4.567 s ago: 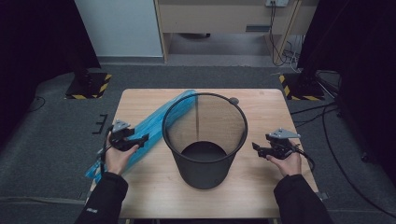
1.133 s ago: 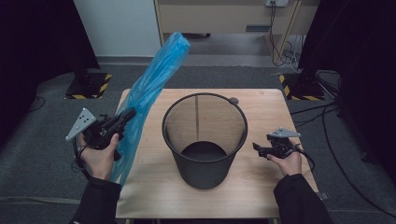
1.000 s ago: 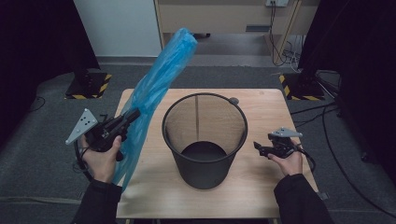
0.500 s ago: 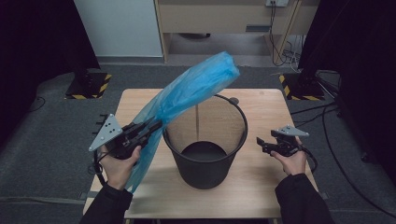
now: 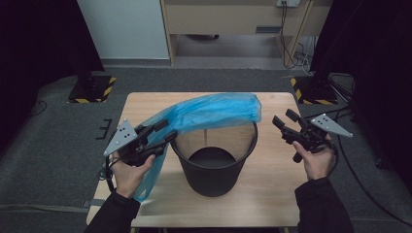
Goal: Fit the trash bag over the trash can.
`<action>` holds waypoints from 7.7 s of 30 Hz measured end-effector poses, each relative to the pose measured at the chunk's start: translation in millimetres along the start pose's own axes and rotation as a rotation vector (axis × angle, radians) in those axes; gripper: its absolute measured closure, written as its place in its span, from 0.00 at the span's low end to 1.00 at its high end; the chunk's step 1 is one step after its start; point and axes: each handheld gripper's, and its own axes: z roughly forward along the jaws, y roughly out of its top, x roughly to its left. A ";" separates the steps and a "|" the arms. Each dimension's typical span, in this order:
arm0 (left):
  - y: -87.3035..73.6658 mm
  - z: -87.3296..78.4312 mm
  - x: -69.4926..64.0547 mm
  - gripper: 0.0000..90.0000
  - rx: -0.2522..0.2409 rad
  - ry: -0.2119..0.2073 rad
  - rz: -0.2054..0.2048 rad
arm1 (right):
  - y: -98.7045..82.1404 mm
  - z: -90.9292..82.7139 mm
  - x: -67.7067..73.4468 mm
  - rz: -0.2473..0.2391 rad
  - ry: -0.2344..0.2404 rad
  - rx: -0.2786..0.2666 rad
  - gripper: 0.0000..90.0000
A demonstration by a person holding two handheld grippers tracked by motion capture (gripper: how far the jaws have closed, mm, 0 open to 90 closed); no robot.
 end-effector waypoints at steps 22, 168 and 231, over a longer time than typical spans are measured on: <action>13.7 -8.2 -2.9 0.30 -0.059 0.015 -0.083 | 39.9 31.7 60.4 -0.026 0.284 -0.013 0.70; 10.6 -21.0 -31.2 0.38 -0.040 0.003 -0.021 | 59.8 113.1 141.7 -0.121 0.229 0.260 1.00; 8.9 -34.8 -7.0 0.44 -0.108 0.040 -0.194 | 96.1 98.6 151.7 -0.127 0.451 0.167 1.00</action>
